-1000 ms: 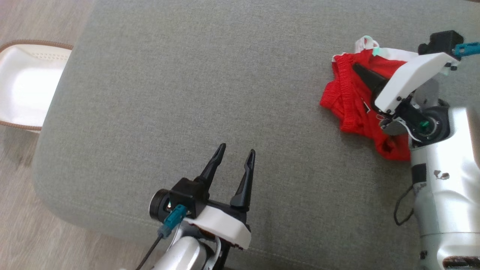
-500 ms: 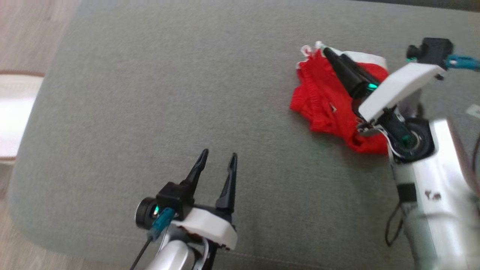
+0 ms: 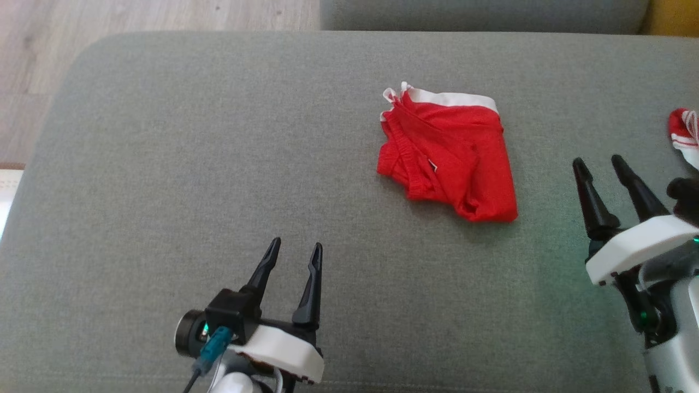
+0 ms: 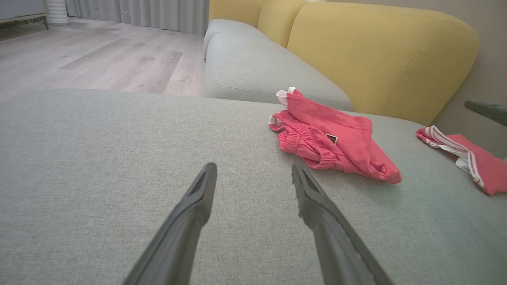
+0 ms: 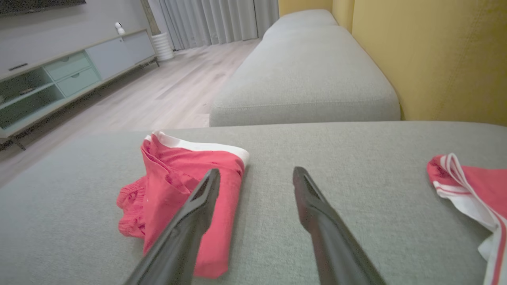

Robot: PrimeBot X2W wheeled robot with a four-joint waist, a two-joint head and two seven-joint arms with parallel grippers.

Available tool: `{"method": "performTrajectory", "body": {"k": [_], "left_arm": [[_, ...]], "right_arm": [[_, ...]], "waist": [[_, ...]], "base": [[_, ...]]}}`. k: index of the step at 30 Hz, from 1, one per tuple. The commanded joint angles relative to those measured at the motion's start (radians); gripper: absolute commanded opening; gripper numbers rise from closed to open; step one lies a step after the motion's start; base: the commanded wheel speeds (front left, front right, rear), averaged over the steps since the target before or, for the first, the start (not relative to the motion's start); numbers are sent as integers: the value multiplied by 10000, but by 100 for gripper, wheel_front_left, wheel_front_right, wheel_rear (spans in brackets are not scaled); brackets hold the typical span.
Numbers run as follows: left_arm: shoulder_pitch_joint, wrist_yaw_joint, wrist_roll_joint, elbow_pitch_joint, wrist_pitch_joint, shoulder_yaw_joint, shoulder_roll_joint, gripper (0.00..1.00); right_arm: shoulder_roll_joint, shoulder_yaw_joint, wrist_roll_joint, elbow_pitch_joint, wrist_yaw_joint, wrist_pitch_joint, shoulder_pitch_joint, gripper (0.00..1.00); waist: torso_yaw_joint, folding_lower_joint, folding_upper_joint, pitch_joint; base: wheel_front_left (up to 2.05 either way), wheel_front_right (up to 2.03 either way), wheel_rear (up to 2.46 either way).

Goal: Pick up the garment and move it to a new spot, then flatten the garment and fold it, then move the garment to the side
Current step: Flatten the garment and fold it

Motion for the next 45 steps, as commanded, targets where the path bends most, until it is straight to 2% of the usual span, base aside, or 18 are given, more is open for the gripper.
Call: {"method": "performTrajectory", "body": {"k": [1,2,3,12,21,29,37,42,45], "left_arm": [[-206,-26,84,-362,-78,408,-31,100],[-213,-45,112,-416,-78,424,-31,100],[-242,-63,134,-471,-78,423,-31,100],[-869,77,0,-788,-78,144,-31,100],[-971,350,-301,-830,-78,-16,-32,100],[-931,459,-465,-879,-78,-145,-32,100],[-865,537,-591,-832,-78,-169,-32,100],[-714,473,-463,-755,-78,85,-32,100],[-549,348,-288,-640,-78,310,-32,100]], "right_arm": [[-205,101,-126,-284,-7,-160,-310,47],[-213,99,-173,-181,-7,-234,-346,15],[-209,126,-163,-73,-7,-254,-421,0],[-73,1372,-262,1596,-7,-224,-1934,0],[283,2443,-312,3147,-7,-507,-2714,0],[518,3961,-369,2960,-7,-666,-2976,0],[621,5476,-230,2975,-7,-114,-3075,0],[463,5365,-128,2479,-7,-701,-2764,0],[270,4581,-266,1999,-7,-1308,-2251,0]], "waist": [[20,1,-1,104],[49,1,-1,194],[90,1,-1,311],[764,1,-1,1369],[1302,1,-1,1460],[1517,1,-1,1290],[1574,1,-1,1069],[1366,1,-1,624],[1184,1,-1,232]], "base": [[0,0,0],[0,0,0],[0,0,0],[0,0,0],[0,0,0],[0,0,0],[0,0,0],[0,0,0],[0,0,0]]}}
